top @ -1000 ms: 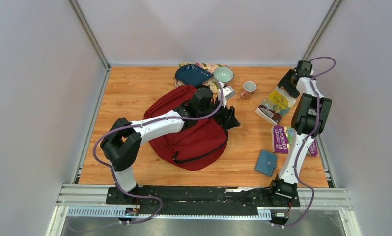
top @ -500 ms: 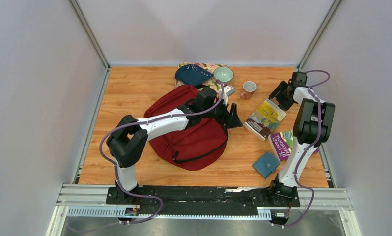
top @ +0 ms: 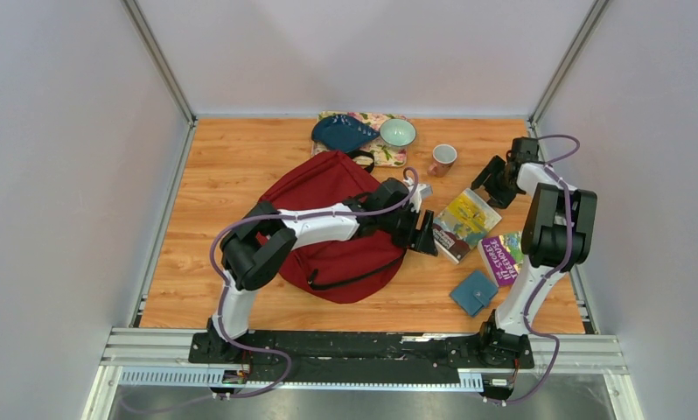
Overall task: Pack the student bag
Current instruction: Pick up the book from the center of the board.
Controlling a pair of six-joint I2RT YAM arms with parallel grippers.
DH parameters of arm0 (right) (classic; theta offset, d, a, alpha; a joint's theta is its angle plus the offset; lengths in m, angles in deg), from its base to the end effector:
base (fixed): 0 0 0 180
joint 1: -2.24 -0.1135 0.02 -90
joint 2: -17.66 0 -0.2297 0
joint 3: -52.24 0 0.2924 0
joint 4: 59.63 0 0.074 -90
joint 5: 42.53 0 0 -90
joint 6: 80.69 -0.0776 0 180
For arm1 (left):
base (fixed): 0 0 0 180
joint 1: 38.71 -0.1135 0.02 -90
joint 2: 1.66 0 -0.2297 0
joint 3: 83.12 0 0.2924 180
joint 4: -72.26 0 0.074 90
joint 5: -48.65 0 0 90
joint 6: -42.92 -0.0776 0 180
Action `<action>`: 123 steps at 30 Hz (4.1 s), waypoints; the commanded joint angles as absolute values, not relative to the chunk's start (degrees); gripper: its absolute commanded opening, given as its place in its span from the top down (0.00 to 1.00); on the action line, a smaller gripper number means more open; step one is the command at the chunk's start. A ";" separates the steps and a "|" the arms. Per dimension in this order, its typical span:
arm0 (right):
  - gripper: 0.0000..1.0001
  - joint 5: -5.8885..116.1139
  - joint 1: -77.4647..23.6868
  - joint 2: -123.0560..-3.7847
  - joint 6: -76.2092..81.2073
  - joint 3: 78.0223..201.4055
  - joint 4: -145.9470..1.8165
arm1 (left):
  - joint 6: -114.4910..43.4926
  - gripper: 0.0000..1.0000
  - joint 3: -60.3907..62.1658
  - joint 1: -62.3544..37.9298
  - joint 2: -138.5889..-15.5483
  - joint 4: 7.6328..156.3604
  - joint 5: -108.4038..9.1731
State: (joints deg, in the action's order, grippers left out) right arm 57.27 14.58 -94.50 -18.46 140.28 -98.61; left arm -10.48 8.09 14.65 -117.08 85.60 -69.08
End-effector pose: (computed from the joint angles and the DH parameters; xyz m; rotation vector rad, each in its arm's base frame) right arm 0.4342 -0.0815 0.0726 0.8681 2.5384 0.3140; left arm 0.2685 -0.4215 0.1141 0.6651 2.4290 -1.3070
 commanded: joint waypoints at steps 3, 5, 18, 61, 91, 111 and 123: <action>0.33 57.58 13.93 -90.45 -15.74 136.50 -102.85 | -4.19 0.26 11.42 15.17 -121.63 84.37 -67.81; 0.33 57.49 13.93 -90.45 -15.39 136.59 -103.64 | -3.75 0.26 11.42 15.25 -122.77 84.45 -65.54; 0.36 59.51 13.58 -88.16 -14.86 134.92 -104.43 | 1.26 0.28 19.68 15.25 -131.30 80.49 -63.33; 0.57 66.28 12.78 -88.42 -13.71 132.46 -103.37 | 1.70 0.37 11.79 15.08 -120.77 64.97 -50.33; 0.60 67.60 12.70 -87.11 -14.50 131.84 -102.85 | 5.31 0.72 12.47 14.55 -122.24 68.89 -50.83; 0.33 61.09 12.70 -60.50 -20.39 118.95 -104.87 | -16.14 0.36 21.88 13.50 -126.73 86.11 -61.39; 0.32 64.61 11.73 -45.88 -24.09 101.08 -103.02 | -15.44 0.35 19.34 13.32 -127.87 82.52 -66.23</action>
State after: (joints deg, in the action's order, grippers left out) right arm 63.68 12.13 -45.98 -22.85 102.32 -105.14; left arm -14.48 19.30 13.56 -126.61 84.66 -64.12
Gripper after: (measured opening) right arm 0.679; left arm 0.648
